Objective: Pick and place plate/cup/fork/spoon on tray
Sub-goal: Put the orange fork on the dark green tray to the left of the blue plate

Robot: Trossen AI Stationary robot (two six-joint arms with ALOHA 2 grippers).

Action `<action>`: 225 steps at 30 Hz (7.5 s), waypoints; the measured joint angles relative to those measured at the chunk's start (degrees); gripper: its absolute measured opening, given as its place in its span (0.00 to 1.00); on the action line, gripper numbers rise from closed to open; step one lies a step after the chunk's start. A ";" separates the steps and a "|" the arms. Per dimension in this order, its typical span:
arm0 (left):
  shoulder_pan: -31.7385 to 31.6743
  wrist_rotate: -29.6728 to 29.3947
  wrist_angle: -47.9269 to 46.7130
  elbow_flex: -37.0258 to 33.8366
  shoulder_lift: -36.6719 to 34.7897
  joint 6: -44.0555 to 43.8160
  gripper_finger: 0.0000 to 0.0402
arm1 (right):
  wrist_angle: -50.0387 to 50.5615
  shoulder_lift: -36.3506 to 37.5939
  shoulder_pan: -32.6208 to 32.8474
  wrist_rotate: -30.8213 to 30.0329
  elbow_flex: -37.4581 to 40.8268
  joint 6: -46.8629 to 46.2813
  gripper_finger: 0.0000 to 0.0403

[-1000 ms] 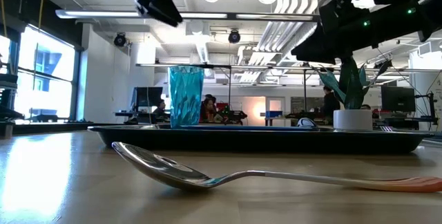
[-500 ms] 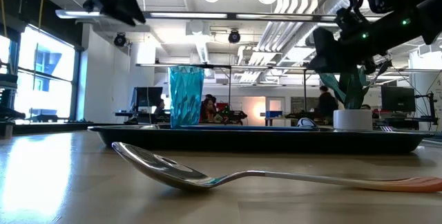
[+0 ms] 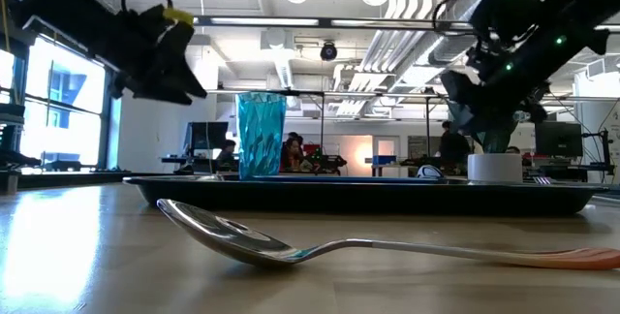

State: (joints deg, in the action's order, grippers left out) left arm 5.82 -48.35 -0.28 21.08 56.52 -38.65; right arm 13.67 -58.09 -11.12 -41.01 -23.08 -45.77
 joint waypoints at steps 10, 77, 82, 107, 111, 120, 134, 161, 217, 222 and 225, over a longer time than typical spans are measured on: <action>1.78 4.39 10.97 -1.90 11.63 2.21 0.45 | 15.06 -1.99 -5.18 9.73 -3.92 -1.76 0.17; 5.16 10.68 21.50 -0.99 23.62 4.81 0.45 | 38.94 -21.96 -0.36 43.22 -7.00 -8.18 0.17; 5.16 10.68 21.49 -0.99 23.62 4.81 0.45 | 38.78 -20.06 -0.28 42.62 -7.48 -8.20 0.03; 7.18 9.58 24.20 -0.94 23.60 2.80 0.45 | 36.56 -8.16 16.81 7.73 -7.55 -25.07 0.01; 8.03 8.37 24.18 -0.94 23.60 2.87 0.45 | 34.41 -3.16 18.53 1.01 -7.59 -25.82 0.00; 8.60 6.92 24.25 -0.94 23.60 3.32 0.45 | 17.83 4.57 18.63 -5.50 -7.64 -9.13 0.00; 10.42 7.31 34.56 -0.94 23.60 13.88 0.45 | -18.86 -1.64 18.63 3.48 -7.70 22.07 0.00; 18.50 -0.76 39.94 7.17 32.60 31.26 0.45 | -79.47 -37.89 19.88 -4.15 -10.89 11.35 0.01; 24.30 -13.42 37.78 18.61 40.94 13.79 0.00 | -63.21 -51.66 32.73 -22.19 -37.49 51.98 0.26; 24.31 -10.93 37.36 15.86 41.10 6.03 0.00 | -64.69 -49.59 34.75 -35.25 -37.58 63.43 0.35; 23.87 -9.99 37.47 12.72 40.84 -0.28 0.00 | -64.30 -49.32 36.04 -41.13 -37.56 67.95 0.39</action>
State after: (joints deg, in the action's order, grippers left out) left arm 29.69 -58.34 37.20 33.80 97.36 -38.94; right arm -50.63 -107.40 24.92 -82.14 -60.64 22.18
